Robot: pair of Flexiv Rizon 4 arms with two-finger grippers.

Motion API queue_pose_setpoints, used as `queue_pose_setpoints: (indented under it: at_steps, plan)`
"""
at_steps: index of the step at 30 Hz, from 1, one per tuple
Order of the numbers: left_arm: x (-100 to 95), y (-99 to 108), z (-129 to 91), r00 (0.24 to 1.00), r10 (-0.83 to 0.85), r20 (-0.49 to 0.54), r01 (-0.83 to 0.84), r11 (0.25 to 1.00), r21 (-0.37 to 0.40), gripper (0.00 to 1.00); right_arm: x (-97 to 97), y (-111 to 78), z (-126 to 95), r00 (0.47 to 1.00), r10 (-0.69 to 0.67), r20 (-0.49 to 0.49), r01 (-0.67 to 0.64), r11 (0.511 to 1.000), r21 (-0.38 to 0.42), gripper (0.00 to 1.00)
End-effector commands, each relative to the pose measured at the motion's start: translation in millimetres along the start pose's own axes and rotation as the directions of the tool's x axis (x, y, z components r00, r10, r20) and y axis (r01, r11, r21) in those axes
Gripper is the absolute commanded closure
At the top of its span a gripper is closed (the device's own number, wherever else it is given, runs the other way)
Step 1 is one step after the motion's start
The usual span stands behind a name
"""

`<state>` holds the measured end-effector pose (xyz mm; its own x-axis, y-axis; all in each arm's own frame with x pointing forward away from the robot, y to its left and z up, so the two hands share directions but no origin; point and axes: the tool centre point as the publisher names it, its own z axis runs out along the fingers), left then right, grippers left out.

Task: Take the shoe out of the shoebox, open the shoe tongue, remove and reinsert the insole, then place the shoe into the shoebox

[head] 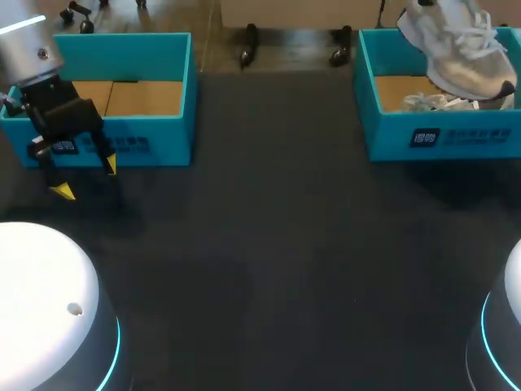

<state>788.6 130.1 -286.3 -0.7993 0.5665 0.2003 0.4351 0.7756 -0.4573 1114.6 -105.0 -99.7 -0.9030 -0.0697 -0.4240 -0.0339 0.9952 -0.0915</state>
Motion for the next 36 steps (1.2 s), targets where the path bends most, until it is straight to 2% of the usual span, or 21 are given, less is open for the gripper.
queue_pose_setpoints:
  at_steps: [1, 5, 9, 11, 14, 15, 17, 20, 23, 36]
  plan:
    - [0.6, 0, 0, 1.000, 0.000, -0.001, 0.000, 1.000, -0.002, 0.00, -2.3, -0.5, 0, 1.000, -0.002, -0.005, 0.002, 1.000, -0.002, 1.00]
    - [0.6, 0, 0, 1.000, 0.000, -0.001, 0.000, 1.000, -0.002, 0.00, -2.3, -0.5, 0, 1.000, -0.002, -0.005, 0.002, 1.000, -0.002, 1.00]
    - [-1.1, -3, -8, 0.970, -0.236, 0.053, 0.231, 0.969, 0.083, 0.00, -2.3, -0.5, 0, 1.000, -0.002, -0.005, 0.002, 1.000, -0.002, 1.00]
    - [-0.2, -4, -12, 0.921, -0.378, 0.092, 0.368, 0.923, 0.114, 0.00, -2.3, -0.5, 0, 1.000, -0.002, -0.005, 0.002, 1.000, -0.002, 1.00]
    - [3.1, -7, -19, 0.773, -0.596, 0.217, 0.579, 0.803, 0.140, 0.00, -2.3, -0.5, 0, 1.000, -0.002, -0.005, 0.002, 1.000, -0.002, 1.00]
    - [5.0, -7, -21, 0.748, -0.622, 0.232, 0.604, 0.783, 0.151, 0.00, -2.3, -0.5, 0, 1.000, -0.002, -0.005, 0.002, 1.000, -0.002, 1.00]
    - [14.6, -11, -27, 0.583, -0.748, 0.317, 0.730, 0.654, 0.201, 0.00, -2.3, -0.5, 0, 1.000, -0.002, -0.005, 0.002, 1.000, -0.002, 1.00]
    - [21.3, -13, -37, 0.430, -0.818, 0.383, 0.804, 0.540, 0.250, 0.00, -2.3, -0.5, 0, 1.000, -0.002, -0.005, 0.002, 1.000, -0.002, 1.00]
    - [19.0, -12, -52, 0.156, -0.827, 0.540, 0.915, 0.327, 0.237, 0.00, -2.3, -0.5, 0, 1.000, -0.002, -0.005, 0.002, 1.000, -0.002, 1.00]
    - [19.0, -12, -52, 0.156, -0.827, 0.540, 0.915, 0.327, 0.237, 0.00, -2.3, -0.5, 0, 1.000, -0.002, -0.005, 0.002, 1.000, -0.002, 1.00]
